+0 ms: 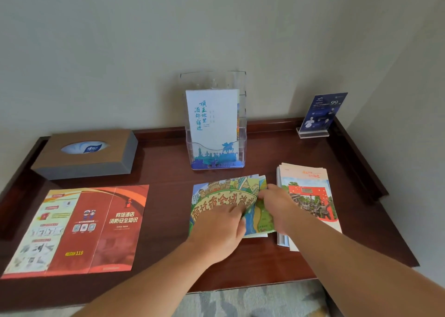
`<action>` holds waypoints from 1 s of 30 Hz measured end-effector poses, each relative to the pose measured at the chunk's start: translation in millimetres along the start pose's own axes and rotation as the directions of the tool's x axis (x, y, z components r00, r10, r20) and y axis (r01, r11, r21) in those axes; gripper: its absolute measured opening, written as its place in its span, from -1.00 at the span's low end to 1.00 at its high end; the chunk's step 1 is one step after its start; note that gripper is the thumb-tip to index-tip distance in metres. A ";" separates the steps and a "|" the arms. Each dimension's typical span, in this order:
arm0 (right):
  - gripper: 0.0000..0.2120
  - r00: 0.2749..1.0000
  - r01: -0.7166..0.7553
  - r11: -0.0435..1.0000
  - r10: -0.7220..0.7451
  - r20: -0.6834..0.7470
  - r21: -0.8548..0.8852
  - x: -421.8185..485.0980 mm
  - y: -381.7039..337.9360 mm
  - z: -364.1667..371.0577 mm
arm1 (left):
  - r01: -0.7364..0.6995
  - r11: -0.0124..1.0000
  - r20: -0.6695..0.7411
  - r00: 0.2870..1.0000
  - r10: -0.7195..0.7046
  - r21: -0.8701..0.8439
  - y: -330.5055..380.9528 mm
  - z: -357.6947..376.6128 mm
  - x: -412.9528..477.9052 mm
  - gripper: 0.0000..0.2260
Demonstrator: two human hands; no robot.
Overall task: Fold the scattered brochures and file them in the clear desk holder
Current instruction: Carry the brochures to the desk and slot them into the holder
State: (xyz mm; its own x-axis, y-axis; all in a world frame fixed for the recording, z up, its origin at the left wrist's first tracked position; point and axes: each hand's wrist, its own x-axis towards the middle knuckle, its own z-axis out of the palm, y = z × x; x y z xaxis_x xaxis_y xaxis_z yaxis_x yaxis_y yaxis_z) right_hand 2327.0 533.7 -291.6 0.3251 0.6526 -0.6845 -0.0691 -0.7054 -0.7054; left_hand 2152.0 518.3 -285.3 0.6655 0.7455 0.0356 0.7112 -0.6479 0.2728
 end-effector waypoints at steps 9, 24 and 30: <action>-0.67 0.986 -0.049 0.966 0.006 0.166 0.255 -2.0 4.7 -5.0 | 0.702 0.508 0.165 0.652 -0.740 -0.499 -62.4 1.6 7.2 -0.49; -0.73 0.983 0.123 0.973 -0.146 0.107 0.197 -6.0 -5.6 12.2 | 0.465 -0.049 0.349 0.586 -0.731 -0.884 -63.8 -10.4 11.8 -0.80; -0.64 0.896 0.439 0.897 -0.434 -0.090 0.045 -9.5 -15.4 16.1 | 0.287 -0.007 0.209 0.680 -0.703 -0.958 -63.1 -22.9 17.0 -0.63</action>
State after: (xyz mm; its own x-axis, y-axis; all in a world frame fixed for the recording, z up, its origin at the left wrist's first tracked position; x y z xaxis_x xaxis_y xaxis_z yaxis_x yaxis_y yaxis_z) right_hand 2309.8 542.8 -277.2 0.4061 0.8663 -0.2908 0.0383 -0.3341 -0.9418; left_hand 2113.2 575.4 -279.9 -0.0001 0.9297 -0.3684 -0.0307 0.3682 0.9292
